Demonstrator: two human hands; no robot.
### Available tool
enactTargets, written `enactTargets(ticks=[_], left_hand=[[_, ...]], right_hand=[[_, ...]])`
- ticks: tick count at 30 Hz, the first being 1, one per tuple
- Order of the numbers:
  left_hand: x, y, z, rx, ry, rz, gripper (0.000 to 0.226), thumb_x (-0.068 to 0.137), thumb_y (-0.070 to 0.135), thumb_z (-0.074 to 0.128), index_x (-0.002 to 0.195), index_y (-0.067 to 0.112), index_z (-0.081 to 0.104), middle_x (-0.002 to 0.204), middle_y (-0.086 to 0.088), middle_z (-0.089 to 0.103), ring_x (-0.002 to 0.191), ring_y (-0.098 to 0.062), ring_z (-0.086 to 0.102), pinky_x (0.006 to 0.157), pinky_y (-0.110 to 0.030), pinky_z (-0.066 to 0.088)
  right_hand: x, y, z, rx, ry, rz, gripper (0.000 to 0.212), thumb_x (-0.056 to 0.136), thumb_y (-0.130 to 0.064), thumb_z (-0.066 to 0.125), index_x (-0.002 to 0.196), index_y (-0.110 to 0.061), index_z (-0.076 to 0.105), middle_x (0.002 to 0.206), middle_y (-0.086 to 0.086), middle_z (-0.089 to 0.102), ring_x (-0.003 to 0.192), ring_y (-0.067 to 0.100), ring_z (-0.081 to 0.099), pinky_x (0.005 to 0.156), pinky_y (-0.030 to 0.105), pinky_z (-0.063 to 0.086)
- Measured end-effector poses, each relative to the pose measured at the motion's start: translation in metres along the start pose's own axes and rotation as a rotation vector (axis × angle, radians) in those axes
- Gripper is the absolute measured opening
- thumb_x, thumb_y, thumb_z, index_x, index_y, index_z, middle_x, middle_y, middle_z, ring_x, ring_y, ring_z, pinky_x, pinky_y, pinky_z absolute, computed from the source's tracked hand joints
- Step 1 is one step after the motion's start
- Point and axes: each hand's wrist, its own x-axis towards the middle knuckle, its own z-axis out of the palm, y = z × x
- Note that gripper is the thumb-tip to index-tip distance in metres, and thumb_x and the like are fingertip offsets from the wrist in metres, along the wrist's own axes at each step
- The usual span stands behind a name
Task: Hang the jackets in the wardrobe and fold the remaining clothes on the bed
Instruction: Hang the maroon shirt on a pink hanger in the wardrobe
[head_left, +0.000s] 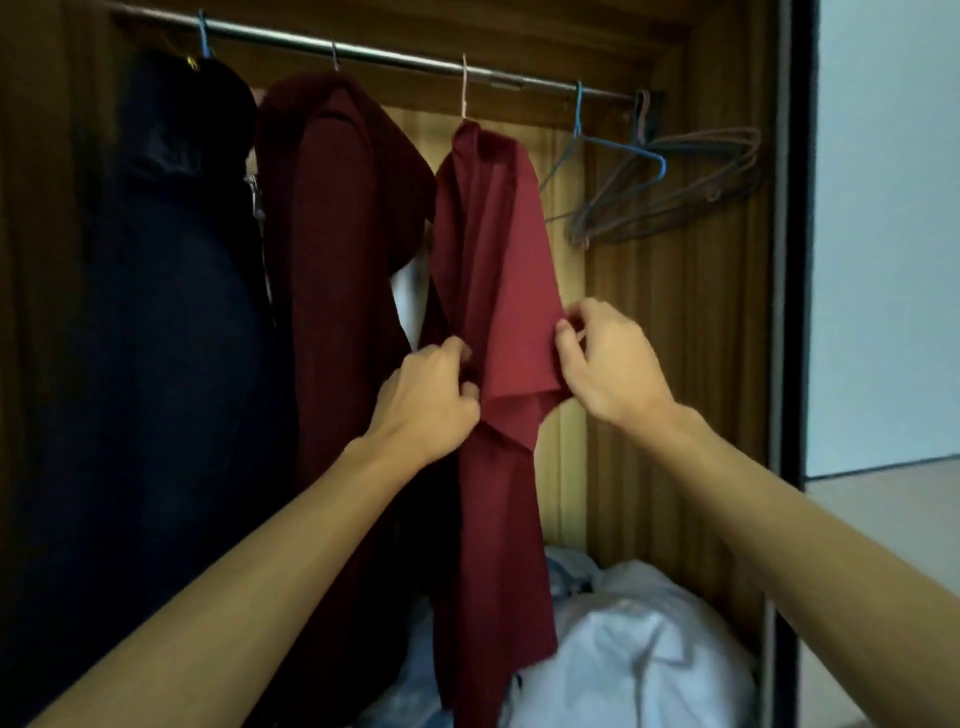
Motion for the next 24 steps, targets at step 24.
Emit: enactTargets(ticks=[24], left_hand=[[-0.320, 0.187, 0.172, -0.347, -0.757, 0.189, 0.028, 0.090, 0.021, 0.056, 0.117, 0.018, 0.065, 0.116, -0.002, 0.067, 0.107, -0.025, 0.062, 0.087, -0.036, 0.052]], right_hand=[[-0.440, 0.073, -0.234, -0.568, -0.581, 0.605, 0.043, 0.096, -0.025, 0.050, 0.138, -0.016, 0.051, 0.138, 0.003, 0.053, 0.125, 0.026, 0.048, 0.107, 0.036, 0.032]])
